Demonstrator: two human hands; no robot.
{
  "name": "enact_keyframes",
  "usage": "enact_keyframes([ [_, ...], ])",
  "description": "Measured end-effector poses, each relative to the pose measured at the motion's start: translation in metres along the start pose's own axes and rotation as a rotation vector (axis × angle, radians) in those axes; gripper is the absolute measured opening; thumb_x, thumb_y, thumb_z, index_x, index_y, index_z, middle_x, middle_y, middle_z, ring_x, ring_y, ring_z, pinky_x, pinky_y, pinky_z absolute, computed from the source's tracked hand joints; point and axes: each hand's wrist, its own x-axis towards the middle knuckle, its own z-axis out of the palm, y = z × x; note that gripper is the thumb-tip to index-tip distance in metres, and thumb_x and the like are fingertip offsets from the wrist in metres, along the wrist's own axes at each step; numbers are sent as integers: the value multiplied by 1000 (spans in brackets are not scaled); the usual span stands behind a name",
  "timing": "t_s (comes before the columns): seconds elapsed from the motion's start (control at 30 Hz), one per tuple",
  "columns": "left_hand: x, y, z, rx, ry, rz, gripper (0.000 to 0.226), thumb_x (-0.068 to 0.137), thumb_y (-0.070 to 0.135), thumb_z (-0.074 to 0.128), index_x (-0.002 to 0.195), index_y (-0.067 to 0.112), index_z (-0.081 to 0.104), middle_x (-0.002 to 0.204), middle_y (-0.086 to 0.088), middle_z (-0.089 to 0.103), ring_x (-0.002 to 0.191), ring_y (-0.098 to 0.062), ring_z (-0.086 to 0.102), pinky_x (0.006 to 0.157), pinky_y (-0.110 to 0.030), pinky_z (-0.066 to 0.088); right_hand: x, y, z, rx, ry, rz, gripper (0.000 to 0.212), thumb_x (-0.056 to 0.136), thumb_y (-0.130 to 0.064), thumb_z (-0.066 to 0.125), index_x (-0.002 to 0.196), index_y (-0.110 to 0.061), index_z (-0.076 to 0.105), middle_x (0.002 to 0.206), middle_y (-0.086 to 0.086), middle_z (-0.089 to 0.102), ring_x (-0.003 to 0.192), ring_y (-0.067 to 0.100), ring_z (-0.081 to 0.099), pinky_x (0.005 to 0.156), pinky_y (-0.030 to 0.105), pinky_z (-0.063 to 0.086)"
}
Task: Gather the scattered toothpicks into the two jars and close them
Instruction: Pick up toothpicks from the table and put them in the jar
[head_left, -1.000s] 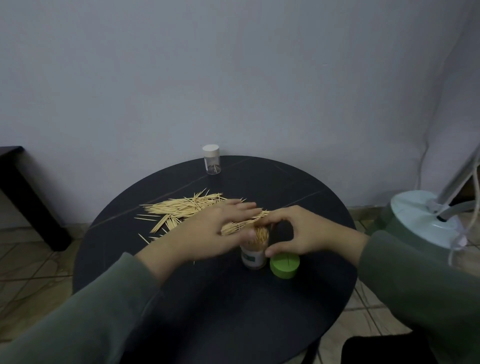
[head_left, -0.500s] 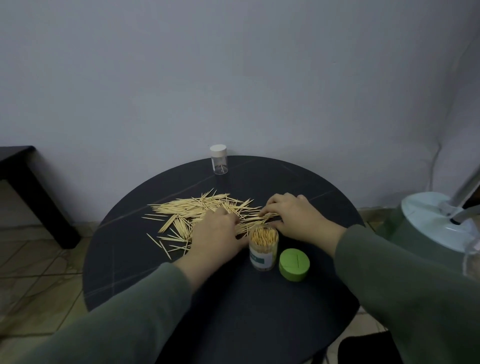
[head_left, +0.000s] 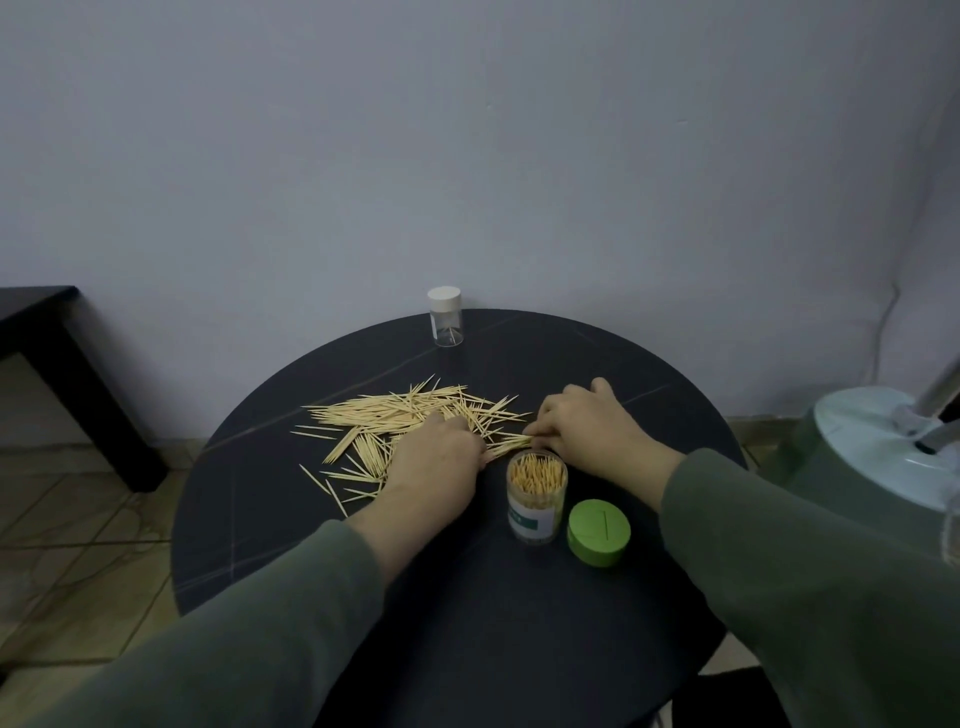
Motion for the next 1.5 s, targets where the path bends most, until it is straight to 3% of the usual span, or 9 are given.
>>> enact_keyframes([
  [0.47, -1, 2, 3, -23, 71, 8, 28, 100, 35, 45, 120, 18, 57, 117, -1, 57, 110, -19, 49, 86, -34, 50, -13, 2, -8, -72, 53, -24, 29, 98, -43, 46, 123, -38, 61, 122, -9, 60, 112, 15, 46, 97, 41, 26],
  [1.03, -1, -6, 4, -194, 197, -57, 26, 96, 41, 53, 113, 30, 69, 113, 9, 61, 108, -14, 50, 83, -30, 45, -34, 13, -10, 143, 146, 80, 26, 93, -44, 55, 114, -35, 67, 103, -14, 60, 102, 8, 47, 96, 37, 27],
  [1.5, 2, -9, 1, -364, 237, -158, 18, 93, 42, 57, 101, 31, 69, 101, 14, 56, 97, -9, 53, 74, -27, 46, -44, 12, -18, 240, 200, 147, 34, 93, -44, 54, 126, -35, 60, 106, -12, 62, 109, 11, 48, 99, 37, 26],
])
